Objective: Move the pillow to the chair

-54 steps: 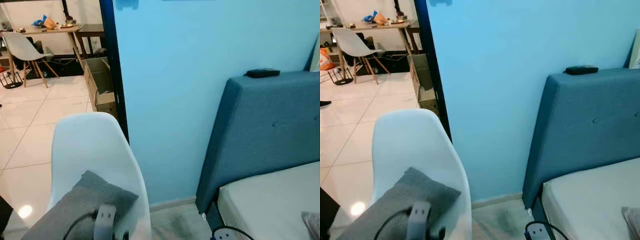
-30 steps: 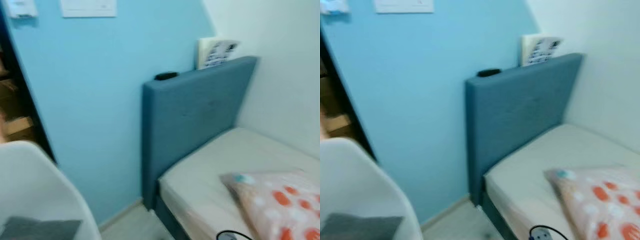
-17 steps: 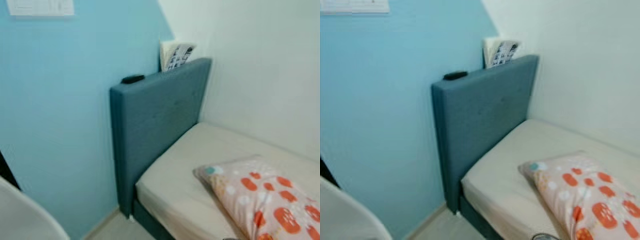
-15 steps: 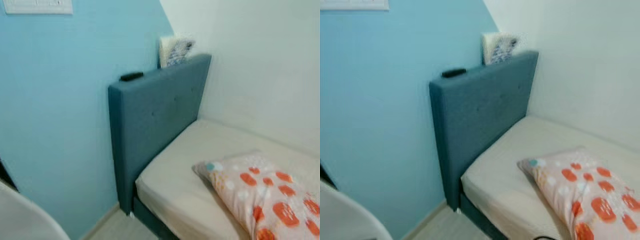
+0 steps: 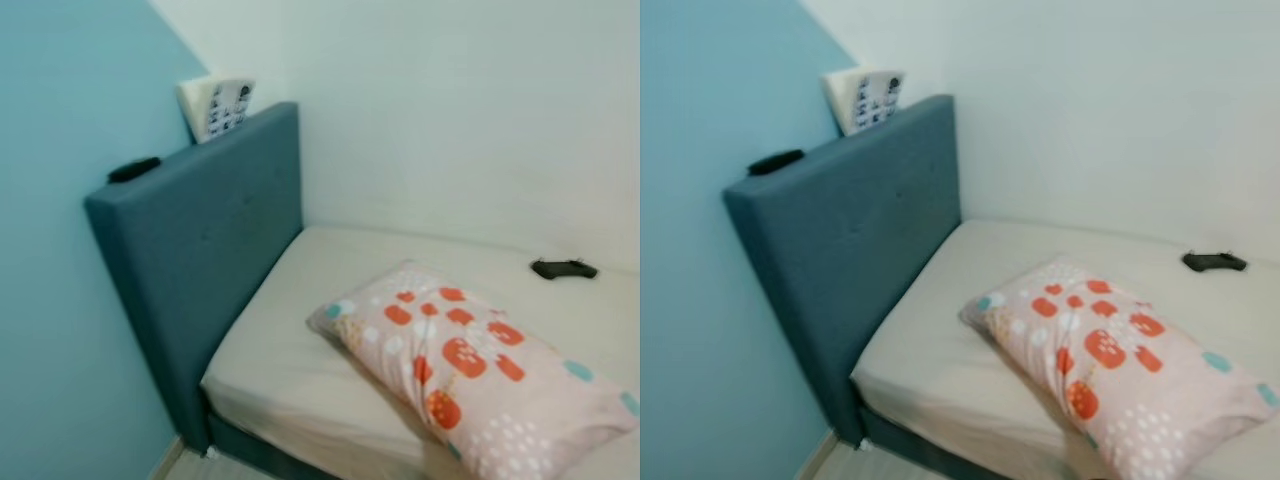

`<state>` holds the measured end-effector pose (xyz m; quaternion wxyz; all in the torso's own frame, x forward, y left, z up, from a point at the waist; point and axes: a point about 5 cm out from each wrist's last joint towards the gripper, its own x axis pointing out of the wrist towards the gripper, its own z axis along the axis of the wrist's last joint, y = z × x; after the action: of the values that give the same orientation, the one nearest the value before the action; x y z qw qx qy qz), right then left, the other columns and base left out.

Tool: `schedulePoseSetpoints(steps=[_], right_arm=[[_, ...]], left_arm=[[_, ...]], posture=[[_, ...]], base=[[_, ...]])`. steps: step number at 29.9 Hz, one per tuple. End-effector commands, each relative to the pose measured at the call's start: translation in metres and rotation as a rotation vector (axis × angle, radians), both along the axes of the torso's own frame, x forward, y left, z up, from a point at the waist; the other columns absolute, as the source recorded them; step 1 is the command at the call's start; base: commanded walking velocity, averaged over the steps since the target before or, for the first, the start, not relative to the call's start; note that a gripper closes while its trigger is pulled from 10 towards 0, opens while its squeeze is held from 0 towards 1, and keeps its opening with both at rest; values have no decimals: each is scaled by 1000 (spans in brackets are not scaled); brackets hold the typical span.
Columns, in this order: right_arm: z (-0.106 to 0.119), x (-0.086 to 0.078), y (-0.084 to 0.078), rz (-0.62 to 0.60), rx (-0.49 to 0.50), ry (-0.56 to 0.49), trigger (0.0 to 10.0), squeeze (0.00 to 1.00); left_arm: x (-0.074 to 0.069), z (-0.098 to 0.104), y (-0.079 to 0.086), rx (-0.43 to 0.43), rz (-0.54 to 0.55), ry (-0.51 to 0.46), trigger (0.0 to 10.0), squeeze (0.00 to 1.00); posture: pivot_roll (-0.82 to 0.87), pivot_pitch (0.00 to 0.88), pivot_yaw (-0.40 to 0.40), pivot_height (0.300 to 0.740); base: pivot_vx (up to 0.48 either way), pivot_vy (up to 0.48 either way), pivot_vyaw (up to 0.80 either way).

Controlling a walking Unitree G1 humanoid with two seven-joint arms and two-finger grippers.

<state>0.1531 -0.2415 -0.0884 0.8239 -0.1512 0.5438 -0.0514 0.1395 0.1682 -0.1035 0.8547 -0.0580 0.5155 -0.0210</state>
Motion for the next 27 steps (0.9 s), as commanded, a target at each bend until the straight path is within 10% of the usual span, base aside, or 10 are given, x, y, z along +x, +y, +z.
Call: schedulePoseSetpoints(steps=[1, 15, 27], right_arm=[[1, 5, 6, 1, 28, -28, 10000, 0], [1, 6, 4, 5, 25, -31, 10000, 0], [2, 8, 6, 18, 28, -35, 10000, 0]], left_arm=[[-10, -3, 3, 13, -23, 29, 10000, 0], [-12, -4, 3, 14, -23, 36, 10000, 0], [-10, -3, 4, 14, -1, 31, 10000, 0]], posture=[[-96, 30, 3, 740], [-99, 24, -3, 740], [-96, 23, -4, 740]], base=[[0, -251, 0], [0, -426, 0], [0, 0, 0]])
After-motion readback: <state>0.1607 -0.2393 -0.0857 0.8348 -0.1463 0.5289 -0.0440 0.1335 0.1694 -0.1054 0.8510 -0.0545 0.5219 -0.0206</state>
